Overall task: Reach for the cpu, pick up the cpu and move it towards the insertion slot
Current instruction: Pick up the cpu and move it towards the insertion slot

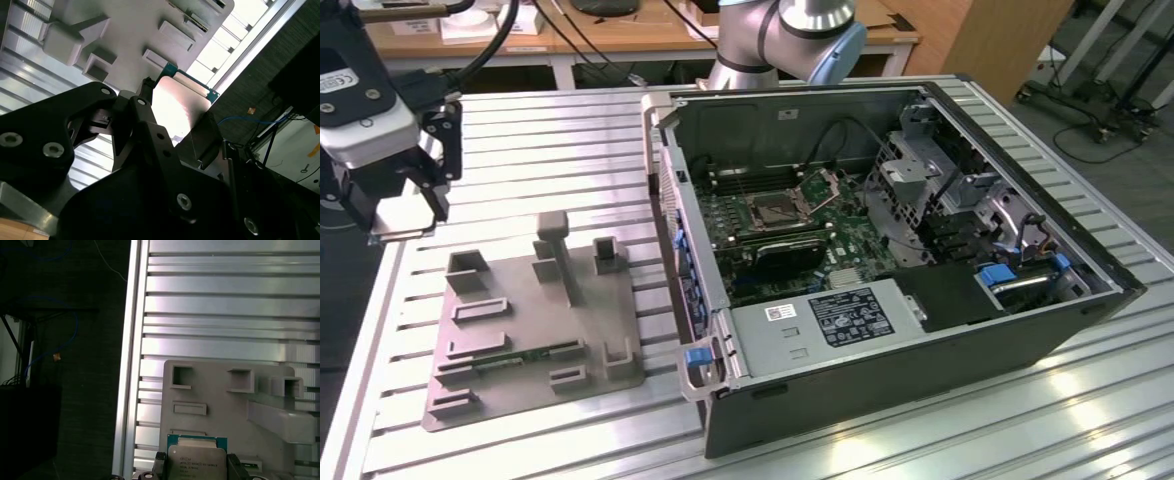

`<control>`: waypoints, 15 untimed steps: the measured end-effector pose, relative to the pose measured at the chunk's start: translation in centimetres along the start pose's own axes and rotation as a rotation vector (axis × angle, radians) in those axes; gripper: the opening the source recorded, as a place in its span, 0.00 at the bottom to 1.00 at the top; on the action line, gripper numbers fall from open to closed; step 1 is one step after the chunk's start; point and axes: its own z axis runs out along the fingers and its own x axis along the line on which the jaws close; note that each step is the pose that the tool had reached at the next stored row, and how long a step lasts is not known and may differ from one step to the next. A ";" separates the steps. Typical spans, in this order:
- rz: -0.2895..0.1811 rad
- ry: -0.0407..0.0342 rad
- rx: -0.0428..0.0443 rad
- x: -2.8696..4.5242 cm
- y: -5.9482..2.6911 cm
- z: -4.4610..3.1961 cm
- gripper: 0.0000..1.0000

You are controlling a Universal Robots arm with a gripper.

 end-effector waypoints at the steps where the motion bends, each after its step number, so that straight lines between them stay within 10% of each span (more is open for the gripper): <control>1: 0.000 0.0000 0.0000 0.00 0.00 -0.02 0.55; 15: 0.000 -0.0002 -0.0001 -0.02 0.01 -0.20 0.55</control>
